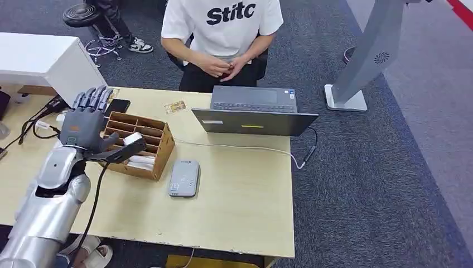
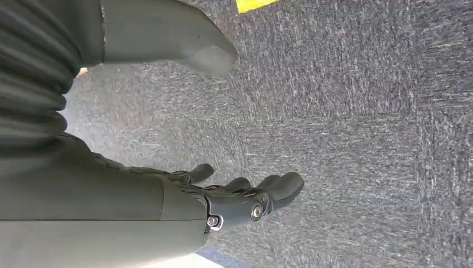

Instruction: Pass the card to the sensor for recognition and then transmit it.

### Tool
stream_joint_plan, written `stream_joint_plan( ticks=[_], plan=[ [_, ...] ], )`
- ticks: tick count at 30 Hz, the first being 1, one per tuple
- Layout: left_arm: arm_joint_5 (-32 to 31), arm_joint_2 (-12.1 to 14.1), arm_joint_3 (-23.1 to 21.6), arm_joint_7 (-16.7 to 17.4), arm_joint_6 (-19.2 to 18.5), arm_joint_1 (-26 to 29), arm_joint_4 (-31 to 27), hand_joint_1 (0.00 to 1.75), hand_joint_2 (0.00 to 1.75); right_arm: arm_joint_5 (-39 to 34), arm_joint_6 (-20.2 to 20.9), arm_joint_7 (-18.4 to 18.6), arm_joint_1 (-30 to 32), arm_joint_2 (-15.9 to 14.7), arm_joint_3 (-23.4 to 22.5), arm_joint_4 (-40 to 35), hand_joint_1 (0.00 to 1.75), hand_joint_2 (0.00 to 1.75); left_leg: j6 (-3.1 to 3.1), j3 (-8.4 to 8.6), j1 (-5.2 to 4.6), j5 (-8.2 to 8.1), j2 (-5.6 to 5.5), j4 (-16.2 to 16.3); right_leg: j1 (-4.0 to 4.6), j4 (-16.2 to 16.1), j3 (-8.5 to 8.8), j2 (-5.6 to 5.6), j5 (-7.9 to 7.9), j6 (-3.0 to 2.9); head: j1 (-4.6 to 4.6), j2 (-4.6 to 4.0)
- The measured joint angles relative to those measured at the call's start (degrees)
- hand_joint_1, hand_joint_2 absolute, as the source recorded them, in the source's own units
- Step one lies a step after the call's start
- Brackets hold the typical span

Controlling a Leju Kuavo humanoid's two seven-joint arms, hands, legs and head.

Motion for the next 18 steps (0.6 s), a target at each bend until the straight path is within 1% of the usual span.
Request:
stream_joint_plan(
  ticks=[7,13,17,18],
  plan=[
    [0.02,-0.66,0.07,-0.37,0.22,-1.17,3.59,0.00,1.75,0.00,0.00,0.00,-0.01,0.00,0.76,0.00,0.00,1.75,0.00,-0.01,0.00,0.00,-0.01,0.00,0.00,0.00,0.00,0.00,0.00,0.00,0.00,0.00],
    [-0.20,-1.14,0.11,-0.40,0.17,-1.75,5.30,0.00,1.75,-0.09,0.00,0.00,-0.01,0.00,0.92,0.00,0.00,1.75,0.00,0.00,0.00,0.00,0.00,0.00,0.00,0.00,0.00,0.00,0.00,0.00,0.00,0.00],
    [-0.15,-1.51,0.11,-0.83,-0.46,-2.57,7.07,0.00,1.75,0.20,0.00,0.22,-0.01,0.00,1.40,-0.07,0.00,1.75,0.00,0.00,0.00,0.00,0.00,0.00,0.00,0.00,0.00,0.00,0.00,0.00,-0.02,0.00],
    [0.17,-1.60,0.11,-1.40,-0.85,-2.81,7.63,0.00,1.75,0.37,0.00,0.46,-0.02,0.00,1.60,-0.09,0.00,1.75,0.00,0.00,0.00,0.00,0.00,0.00,0.00,0.00,0.00,0.00,0.00,0.00,0.00,0.00]
  ],
)
